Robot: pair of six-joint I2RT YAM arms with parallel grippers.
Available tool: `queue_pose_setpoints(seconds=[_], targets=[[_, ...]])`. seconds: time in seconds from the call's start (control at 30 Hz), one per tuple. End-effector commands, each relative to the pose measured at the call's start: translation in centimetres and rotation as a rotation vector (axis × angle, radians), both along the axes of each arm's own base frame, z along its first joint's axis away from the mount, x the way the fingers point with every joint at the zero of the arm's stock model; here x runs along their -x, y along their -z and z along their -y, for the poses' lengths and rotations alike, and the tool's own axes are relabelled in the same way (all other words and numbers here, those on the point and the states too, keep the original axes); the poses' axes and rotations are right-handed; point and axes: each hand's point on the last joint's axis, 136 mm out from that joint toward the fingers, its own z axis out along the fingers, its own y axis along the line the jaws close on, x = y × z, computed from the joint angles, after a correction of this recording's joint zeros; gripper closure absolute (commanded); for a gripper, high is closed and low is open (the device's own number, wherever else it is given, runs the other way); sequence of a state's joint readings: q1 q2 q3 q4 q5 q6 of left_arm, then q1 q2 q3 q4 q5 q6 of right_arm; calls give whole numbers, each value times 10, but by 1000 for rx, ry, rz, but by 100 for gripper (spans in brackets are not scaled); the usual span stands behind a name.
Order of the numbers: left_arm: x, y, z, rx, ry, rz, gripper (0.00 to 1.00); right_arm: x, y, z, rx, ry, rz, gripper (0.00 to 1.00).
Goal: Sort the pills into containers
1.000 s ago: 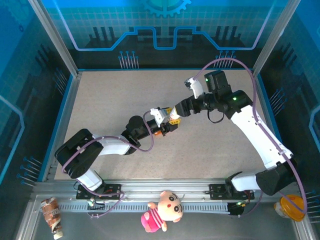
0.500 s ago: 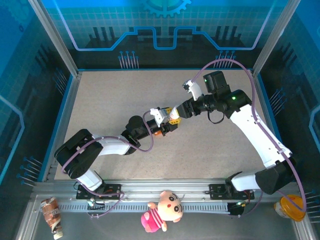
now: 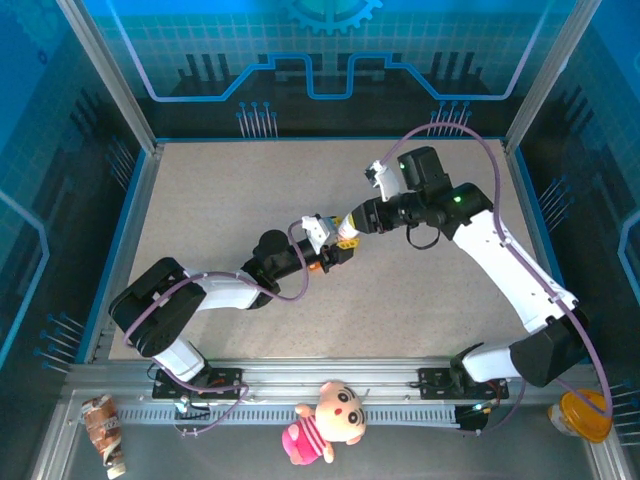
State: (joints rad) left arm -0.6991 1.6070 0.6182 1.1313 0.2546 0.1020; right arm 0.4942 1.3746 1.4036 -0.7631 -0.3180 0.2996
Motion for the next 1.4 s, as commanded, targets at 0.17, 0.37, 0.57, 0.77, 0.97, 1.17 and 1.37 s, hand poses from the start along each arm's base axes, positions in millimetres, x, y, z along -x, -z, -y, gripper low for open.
queue_pose_setpoints(seconds=[0.17, 0.37, 0.57, 0.77, 0.97, 1.17, 1.37], targets=[[13, -39, 5, 85, 49, 113, 100, -10, 35, -18, -135, 431, -119, 64], [12, -36, 5, 77, 43, 112, 100, -17, 3, -29, -168, 397, -60, 51], [13, -36, 3, 80, 42, 112, 100, -6, -51, 4, -225, 301, 99, 27], [17, -42, 4, 102, 63, 123, 100, 10, -72, 23, -220, 102, 197, 18], [23, -50, 6, 119, 101, 119, 100, 23, -54, 14, -77, -144, 180, 15], [26, -54, 7, 124, 117, 114, 100, 22, -44, 8, -18, -212, 154, 15], [27, -55, 6, 123, 115, 115, 100, 26, -34, 1, -11, -252, 116, 19]])
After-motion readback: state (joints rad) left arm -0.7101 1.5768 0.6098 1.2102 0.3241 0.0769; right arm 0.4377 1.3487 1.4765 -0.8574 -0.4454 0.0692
